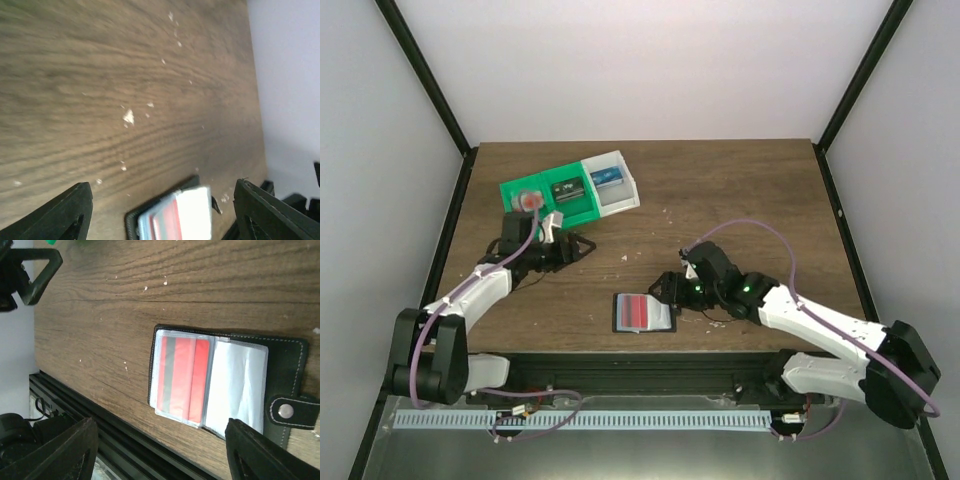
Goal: Take the credit cards out of the card holder
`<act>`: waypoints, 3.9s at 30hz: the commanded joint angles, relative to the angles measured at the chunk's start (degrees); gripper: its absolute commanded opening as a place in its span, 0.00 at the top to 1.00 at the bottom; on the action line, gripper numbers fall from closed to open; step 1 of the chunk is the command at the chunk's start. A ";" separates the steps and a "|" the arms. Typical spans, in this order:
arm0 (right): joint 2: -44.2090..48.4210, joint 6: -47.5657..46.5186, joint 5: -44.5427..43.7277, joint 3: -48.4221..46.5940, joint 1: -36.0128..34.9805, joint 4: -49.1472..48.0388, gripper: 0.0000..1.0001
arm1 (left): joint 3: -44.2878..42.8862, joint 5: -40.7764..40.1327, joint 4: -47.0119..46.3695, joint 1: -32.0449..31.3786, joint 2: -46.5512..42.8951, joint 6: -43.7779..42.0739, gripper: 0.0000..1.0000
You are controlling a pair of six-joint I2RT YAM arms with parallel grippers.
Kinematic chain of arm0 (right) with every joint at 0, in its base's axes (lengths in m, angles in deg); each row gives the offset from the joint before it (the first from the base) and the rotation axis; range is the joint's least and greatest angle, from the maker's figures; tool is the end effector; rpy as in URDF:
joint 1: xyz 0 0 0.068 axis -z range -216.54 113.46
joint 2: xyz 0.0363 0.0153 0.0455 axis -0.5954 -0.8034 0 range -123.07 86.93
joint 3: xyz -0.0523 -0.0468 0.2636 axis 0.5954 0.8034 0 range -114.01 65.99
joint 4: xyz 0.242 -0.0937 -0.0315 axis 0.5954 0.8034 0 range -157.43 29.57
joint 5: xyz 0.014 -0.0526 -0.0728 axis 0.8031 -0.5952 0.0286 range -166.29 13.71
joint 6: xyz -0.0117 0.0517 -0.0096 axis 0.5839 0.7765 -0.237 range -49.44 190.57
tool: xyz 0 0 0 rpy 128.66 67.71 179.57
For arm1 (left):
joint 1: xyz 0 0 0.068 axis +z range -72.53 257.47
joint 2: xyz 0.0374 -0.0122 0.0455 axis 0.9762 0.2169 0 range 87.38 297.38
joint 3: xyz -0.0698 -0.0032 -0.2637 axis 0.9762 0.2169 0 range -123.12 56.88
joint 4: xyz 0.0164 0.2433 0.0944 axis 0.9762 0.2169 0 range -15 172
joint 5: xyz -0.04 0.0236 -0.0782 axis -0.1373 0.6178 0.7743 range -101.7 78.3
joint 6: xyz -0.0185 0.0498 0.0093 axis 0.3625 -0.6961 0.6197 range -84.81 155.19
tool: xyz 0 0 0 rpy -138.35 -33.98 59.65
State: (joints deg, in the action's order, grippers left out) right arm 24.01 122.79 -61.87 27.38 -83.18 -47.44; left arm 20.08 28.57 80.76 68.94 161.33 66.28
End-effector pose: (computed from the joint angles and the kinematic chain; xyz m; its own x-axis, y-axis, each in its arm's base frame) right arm 0.1483 0.1700 0.2267 -0.9470 0.1123 -0.3011 -0.1273 0.7292 0.6723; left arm 0.2464 -0.0604 0.1981 -0.8769 -0.2668 -0.3998 0.1502 0.6381 -0.7552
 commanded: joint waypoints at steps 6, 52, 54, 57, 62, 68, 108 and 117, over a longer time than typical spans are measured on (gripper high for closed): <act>-7.95 -0.37 1.37 -2.96 0.20 -4.93 0.54 | 3.18 6.07 -2.15 -9.01 0.23 -0.50 0.28; -27.75 -5.19 7.27 -0.11 -0.88 -16.91 0.81 | 17.35 7.76 -25.98 -19.00 2.93 20.38 0.28; -28.27 -5.26 7.76 0.27 -0.91 -17.42 0.82 | 16.77 7.86 -27.39 -20.55 5.02 20.74 0.27; -29.01 -5.48 7.83 0.54 -0.92 -17.18 0.87 | 15.75 7.75 -28.21 -22.53 7.75 21.08 0.27; -28.25 -4.41 7.86 2.88 -0.92 -19.24 0.94 | 14.34 6.22 -26.80 -24.43 8.18 20.34 0.26; -28.76 -3.86 8.34 4.67 -0.92 -21.33 1.00 | 13.98 5.02 -26.17 -24.51 8.97 19.43 0.25; -15.23 -6.19 -1.86 3.86 -0.75 -5.32 0.74 | 8.42 1.17 -17.71 -24.94 14.02 12.33 1.00; -15.37 -4.92 1.98 8.44 -0.74 -11.55 0.72 | 6.81 -1.57 -12.63 -24.92 13.15 9.19 1.00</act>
State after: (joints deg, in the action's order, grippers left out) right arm 10.00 117.42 -61.48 34.29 -83.88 -55.92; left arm 28.23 29.25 65.20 44.08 175.28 78.32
